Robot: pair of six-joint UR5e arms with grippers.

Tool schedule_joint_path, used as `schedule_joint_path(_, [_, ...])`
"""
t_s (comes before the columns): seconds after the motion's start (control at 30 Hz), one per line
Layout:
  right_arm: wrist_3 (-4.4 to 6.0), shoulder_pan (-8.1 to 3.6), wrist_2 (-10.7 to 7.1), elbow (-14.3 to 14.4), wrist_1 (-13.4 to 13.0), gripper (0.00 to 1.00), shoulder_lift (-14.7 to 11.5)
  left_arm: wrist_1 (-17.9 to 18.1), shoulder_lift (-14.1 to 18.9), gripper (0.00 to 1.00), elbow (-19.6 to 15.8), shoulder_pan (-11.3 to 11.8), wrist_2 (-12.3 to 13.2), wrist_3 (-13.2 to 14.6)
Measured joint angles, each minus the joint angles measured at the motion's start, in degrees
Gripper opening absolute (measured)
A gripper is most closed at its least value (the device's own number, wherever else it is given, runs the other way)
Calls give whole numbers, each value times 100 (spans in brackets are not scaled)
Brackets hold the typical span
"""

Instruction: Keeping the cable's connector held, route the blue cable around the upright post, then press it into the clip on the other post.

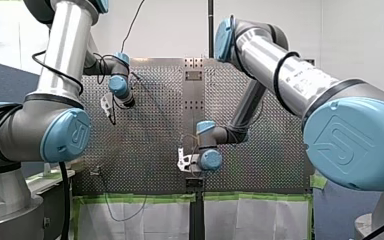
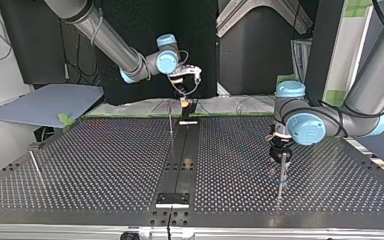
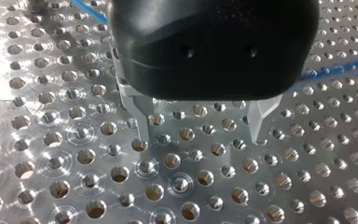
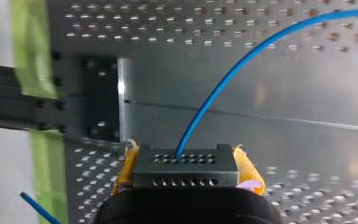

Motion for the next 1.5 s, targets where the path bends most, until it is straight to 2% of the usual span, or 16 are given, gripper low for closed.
schedule_joint_path(0.23, [44,-12,25,-1,-156,0,424,0,0,100,0,-7,0,8])
schedule_joint_path(0.63, [162,-66,150,12,-404,0,984,7,0,100,0,-15,-1,32])
schedule_joint_path(0.87, [244,-209,328,130,-705,0,1353,8,-1,100,0,-13,0,55])
schedule_joint_path(1.07, [350,-338,391,277,-1002,0,1647,1,1,100,0,-13,0,56])
schedule_joint_path(1.23, [387,-448,404,363,-1224,0,1749,0,1,100,0,-14,0,56])
schedule_joint_path(1.5, [391,-587,403,402,-1369,0,1879,0,0,100,0,-15,0,57])
